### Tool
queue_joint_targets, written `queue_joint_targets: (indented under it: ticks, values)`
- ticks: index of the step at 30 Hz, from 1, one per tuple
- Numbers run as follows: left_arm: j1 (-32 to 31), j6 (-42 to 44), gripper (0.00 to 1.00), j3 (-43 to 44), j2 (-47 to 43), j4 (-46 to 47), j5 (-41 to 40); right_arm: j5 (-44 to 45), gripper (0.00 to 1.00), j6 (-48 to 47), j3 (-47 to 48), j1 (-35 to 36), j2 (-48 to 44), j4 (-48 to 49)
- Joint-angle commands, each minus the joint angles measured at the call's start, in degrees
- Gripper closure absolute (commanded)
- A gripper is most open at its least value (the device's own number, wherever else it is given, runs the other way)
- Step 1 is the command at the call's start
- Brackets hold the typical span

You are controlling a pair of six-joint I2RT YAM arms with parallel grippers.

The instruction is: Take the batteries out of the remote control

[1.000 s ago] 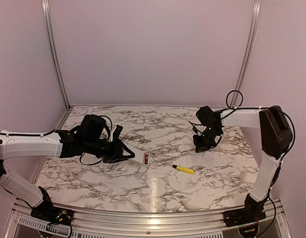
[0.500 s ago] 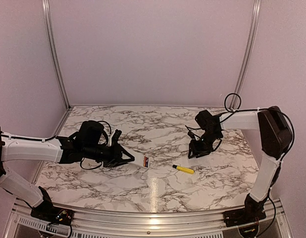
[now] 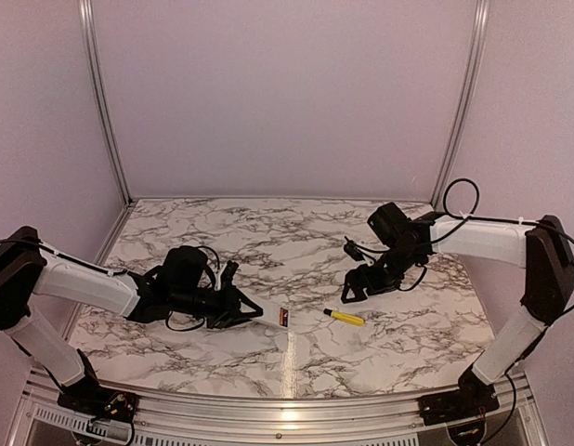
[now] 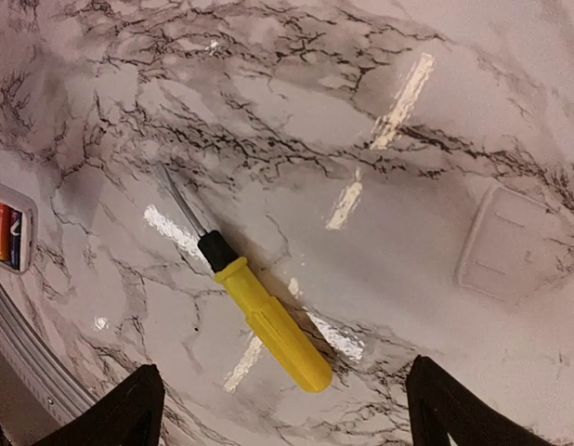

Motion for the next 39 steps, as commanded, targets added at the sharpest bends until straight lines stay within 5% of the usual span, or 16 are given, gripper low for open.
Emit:
queue_joint_targets:
  ticks: [1,13,22,39]
  values:
    - [-0.8,-2.0,1.00,-0.4,3.8,6.4,0.9,-0.5,0.11,-2.0,-2.4,1.7,-2.2,0.5]
    - [-1.2,-1.5,0.92,-0.9,7.9,3.8,1.5,1.7,0.19,-1.7,-5.7,4.5,-1.5,1.8]
    - [-1.3,0.8,0.52,-0.5,6.7,-2.5,0.2,5.0,0.28,-1.3,-5.5,8.5,2.2,2.6]
    - [-1.0,6.0,0.17,1.0,3.5,-12.9,-4.9,8.0,0.40,-1.0,-6.6,9.4,4.4,3.5]
